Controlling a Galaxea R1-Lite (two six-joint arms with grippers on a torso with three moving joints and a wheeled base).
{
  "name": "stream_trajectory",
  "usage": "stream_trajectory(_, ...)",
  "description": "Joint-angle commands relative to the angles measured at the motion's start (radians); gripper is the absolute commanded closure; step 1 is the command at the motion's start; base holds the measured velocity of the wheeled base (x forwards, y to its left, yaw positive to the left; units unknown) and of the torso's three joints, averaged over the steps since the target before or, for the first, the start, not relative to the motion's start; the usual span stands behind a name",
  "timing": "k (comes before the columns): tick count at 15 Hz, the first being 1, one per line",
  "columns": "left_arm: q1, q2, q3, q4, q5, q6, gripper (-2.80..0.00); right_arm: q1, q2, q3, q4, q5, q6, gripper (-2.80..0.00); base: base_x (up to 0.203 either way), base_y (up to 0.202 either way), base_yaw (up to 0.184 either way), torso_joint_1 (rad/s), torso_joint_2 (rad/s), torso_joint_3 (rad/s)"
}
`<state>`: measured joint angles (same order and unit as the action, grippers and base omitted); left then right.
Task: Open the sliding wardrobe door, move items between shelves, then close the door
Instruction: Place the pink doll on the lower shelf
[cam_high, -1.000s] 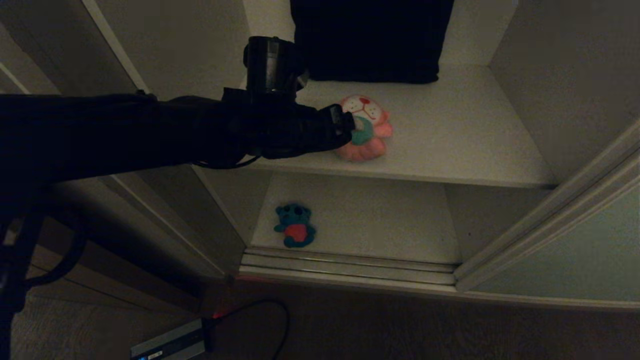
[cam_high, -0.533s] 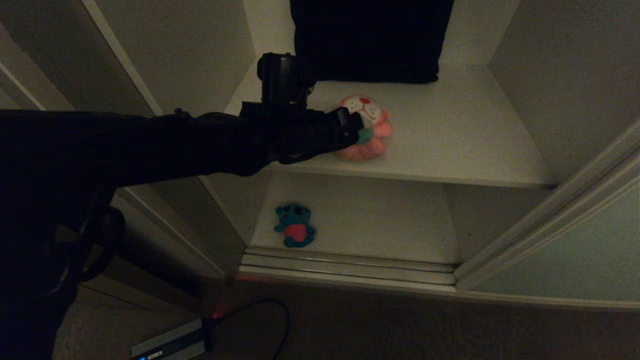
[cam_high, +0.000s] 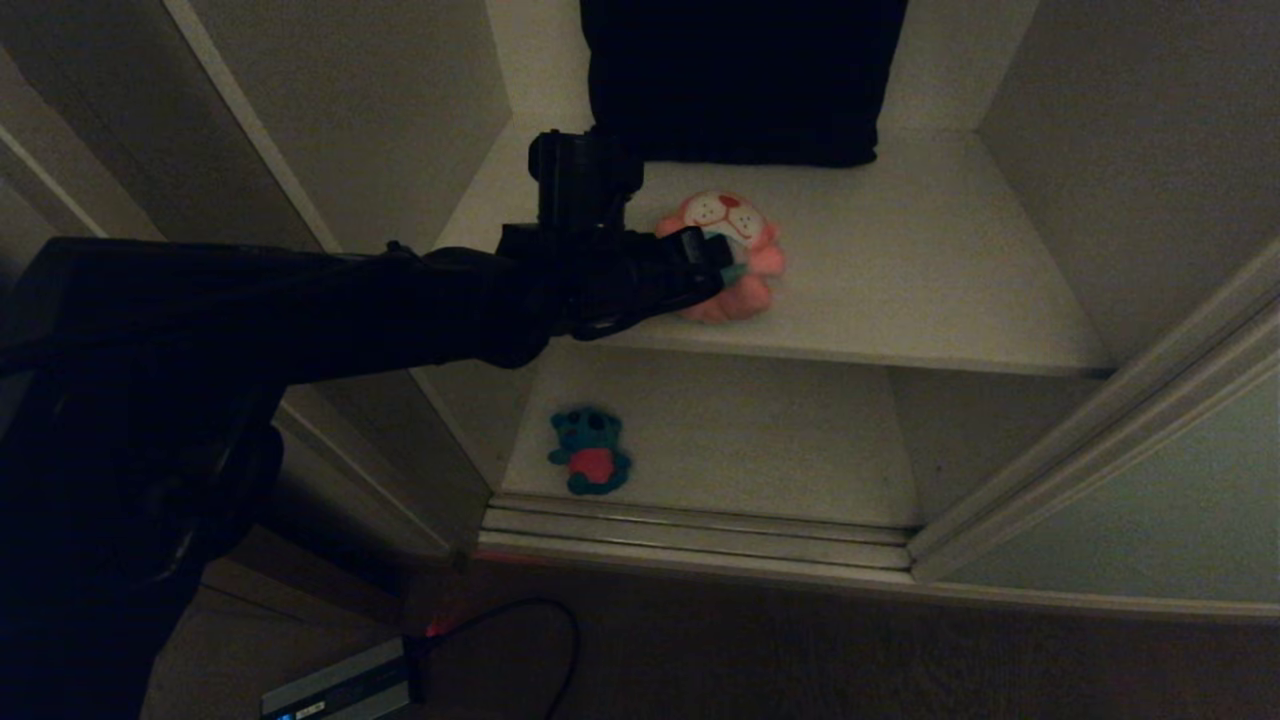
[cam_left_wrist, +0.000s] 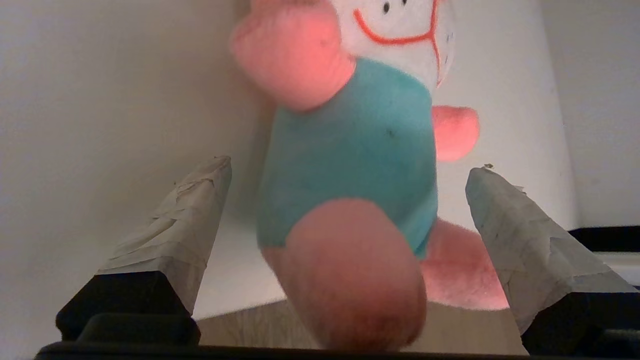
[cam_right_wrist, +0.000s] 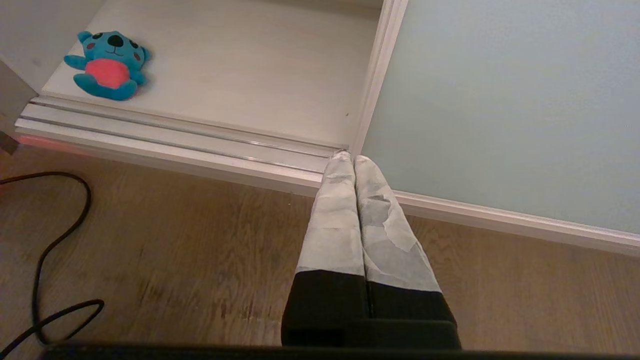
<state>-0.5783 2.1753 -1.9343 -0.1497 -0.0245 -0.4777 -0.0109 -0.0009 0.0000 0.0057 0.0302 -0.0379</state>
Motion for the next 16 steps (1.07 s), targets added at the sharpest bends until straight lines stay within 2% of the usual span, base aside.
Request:
stream_trajectory(1, 0.0, 0.003, 0.0, -0.024, 0.001, 0.001, -2.8, 0.0, 0.001, 0.004, 0.0, 0.001, 0.0, 0.0, 0.0, 0.0, 0.0, 0.0, 0.0, 0.0)
stream_trajectory(3, 0.003, 0.005, 0.0, -0.027, 0.001, 0.007, -2.8, 0.0, 0.001, 0.003, 0.0, 0.001, 0.0, 0.0, 0.0, 0.0, 0.0, 0.0, 0.0, 0.0)
stream_trajectory(4, 0.004, 0.008, 0.0, -0.034, 0.004, 0.008, -1.61, 0.0, 0.001, 0.003, 0.0, 0.001, 0.0, 0.0, 0.0, 0.0, 0.0, 0.0, 0.0, 0.0)
stream_trajectory(5, 0.005, 0.01, 0.0, -0.052, 0.005, 0.006, 0.0, 0.0, 0.001, 0.003, 0.0, 0.001, 0.0, 0.0, 0.0, 0.0, 0.0, 0.0, 0.0, 0.0)
stream_trajectory(16, 0.0, 0.008, 0.0, -0.044, 0.007, 0.023, 0.0, 0.0, 0.001, 0.004, 0.0, 0.001, 0.0, 0.0, 0.0, 0.0, 0.0, 0.0, 0.0, 0.0)
